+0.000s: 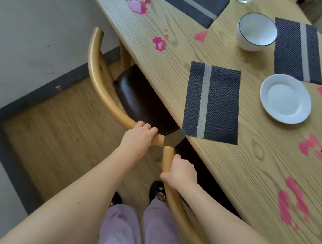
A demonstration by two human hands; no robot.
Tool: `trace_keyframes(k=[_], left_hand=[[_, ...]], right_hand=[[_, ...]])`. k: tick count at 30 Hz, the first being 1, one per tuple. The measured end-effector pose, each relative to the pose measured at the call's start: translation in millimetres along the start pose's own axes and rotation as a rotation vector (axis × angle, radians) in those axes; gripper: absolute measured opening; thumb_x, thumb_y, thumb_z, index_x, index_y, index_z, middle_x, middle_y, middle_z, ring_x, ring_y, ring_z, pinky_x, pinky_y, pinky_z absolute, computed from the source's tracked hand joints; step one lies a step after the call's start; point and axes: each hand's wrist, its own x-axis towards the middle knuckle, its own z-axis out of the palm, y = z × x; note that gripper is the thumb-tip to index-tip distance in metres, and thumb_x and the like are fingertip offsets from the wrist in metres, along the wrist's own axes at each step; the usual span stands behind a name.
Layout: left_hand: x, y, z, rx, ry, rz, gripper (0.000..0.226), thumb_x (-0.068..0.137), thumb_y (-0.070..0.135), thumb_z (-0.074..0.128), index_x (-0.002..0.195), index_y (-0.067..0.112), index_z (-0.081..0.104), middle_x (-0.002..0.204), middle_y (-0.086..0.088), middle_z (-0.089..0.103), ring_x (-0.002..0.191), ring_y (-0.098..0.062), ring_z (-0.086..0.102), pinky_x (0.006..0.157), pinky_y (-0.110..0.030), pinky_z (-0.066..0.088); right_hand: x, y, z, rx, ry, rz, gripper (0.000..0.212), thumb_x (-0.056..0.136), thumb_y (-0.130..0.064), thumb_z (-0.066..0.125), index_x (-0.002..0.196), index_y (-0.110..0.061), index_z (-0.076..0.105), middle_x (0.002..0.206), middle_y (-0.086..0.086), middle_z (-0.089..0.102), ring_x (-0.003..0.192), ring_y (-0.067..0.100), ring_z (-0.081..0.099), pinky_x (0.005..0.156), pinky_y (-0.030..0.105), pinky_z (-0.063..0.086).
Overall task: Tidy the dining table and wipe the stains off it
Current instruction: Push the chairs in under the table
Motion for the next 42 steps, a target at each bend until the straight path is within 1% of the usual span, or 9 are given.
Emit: trace_keyframes(k=[6,11,13,18,25,31,34,38,42], left_hand=[[-3.6,1.2,-2.1,-0.023,-0.010,-0.020,0.040,0.094,0.023,0.054,0.133,0.021,0.043,0.124,-0.001,0.051,0.121,-0.021,0.039,0.084,-0.034,0.051],[-4.1,6.7,-2.6,0.051,0.015,-0.045,0.038,0.093,0.022,0.055,0.129,0.021,0.044,0.120,0.000,0.053,0.117,-0.020,0.042,0.066,-0.028,0.042],[-2.3,8.3,-1.5,0.059,0.027,-0.057,0.033,0.093,0.021,0.055,0.125,0.019,0.047,0.117,0.000,0.054,0.114,-0.019,0.045,0.064,-0.028,0.038],[-3.5,10.1,3.0,-0.003,0.072,-0.079,0.033,0.092,0.017,0.057,0.125,0.017,0.050,0.116,0.000,0.056,0.111,-0.017,0.047,0.075,-0.028,0.048],[-4.0,6.1,9.0,-0.059,0.125,-0.077,0.030,0.092,0.023,0.057,0.121,0.018,0.053,0.111,0.001,0.059,0.104,-0.016,0.050,0.081,-0.029,0.047],[-1.6,0.5,4.1,-0.124,0.098,-0.029,0.033,0.093,0.027,0.055,0.125,0.016,0.054,0.116,0.000,0.060,0.111,-0.018,0.052,0.092,-0.033,0.046],[-0.7,-1.6,1.8,-0.132,0.077,-0.011,0.033,0.093,0.027,0.055,0.124,0.016,0.054,0.116,-0.001,0.059,0.111,-0.019,0.052,0.092,-0.034,0.047],[0.1,-2.7,2.2,-0.129,0.064,-0.012,0.025,0.092,0.029,0.056,0.114,0.016,0.057,0.105,0.000,0.060,0.102,-0.018,0.054,0.083,-0.032,0.047],[0.2,-1.7,1.1,-0.126,0.053,-0.015,0.029,0.092,0.028,0.057,0.118,0.016,0.056,0.108,0.000,0.060,0.104,-0.018,0.054,0.086,-0.033,0.047]], right_hand=[[6.9,-1.9,-9.6,0.019,0.010,-0.004,0.055,0.075,-0.039,0.070,0.116,-0.010,0.048,0.111,0.009,0.063,0.102,0.030,0.063,0.078,0.036,0.052],[7.6,-1.5,-9.6,0.004,-0.009,-0.007,0.061,0.075,-0.041,0.071,0.120,-0.010,0.046,0.112,0.009,0.063,0.102,0.029,0.063,0.080,0.036,0.055],[7.1,-2.8,-9.5,0.001,-0.022,-0.001,0.066,0.074,-0.043,0.072,0.124,-0.009,0.045,0.115,0.010,0.062,0.104,0.029,0.062,0.082,0.036,0.054],[6.4,-3.5,-11.7,-0.010,-0.042,0.005,0.072,0.075,-0.047,0.072,0.128,-0.008,0.042,0.121,0.011,0.060,0.109,0.030,0.060,0.083,0.037,0.051],[6.0,-1.9,-12.7,-0.002,-0.044,-0.001,0.069,0.075,-0.047,0.073,0.125,-0.009,0.044,0.118,0.010,0.061,0.108,0.030,0.060,0.082,0.037,0.050],[6.4,-3.7,-12.8,-0.015,-0.025,-0.004,0.068,0.075,-0.044,0.073,0.125,-0.007,0.045,0.119,0.010,0.061,0.109,0.030,0.060,0.083,0.037,0.051],[6.6,-4.2,-13.0,-0.019,-0.027,-0.004,0.068,0.076,-0.043,0.073,0.126,-0.007,0.045,0.120,0.010,0.061,0.110,0.029,0.060,0.084,0.037,0.052],[2.3,-3.6,-9.6,-0.038,-0.037,-0.016,0.065,0.077,-0.043,0.073,0.123,-0.006,0.045,0.121,0.012,0.060,0.112,0.031,0.059,0.085,0.036,0.049],[0.7,-3.6,-7.3,-0.033,-0.049,-0.028,0.066,0.076,-0.044,0.074,0.122,-0.007,0.046,0.119,0.011,0.061,0.110,0.031,0.060,0.084,0.036,0.050]])
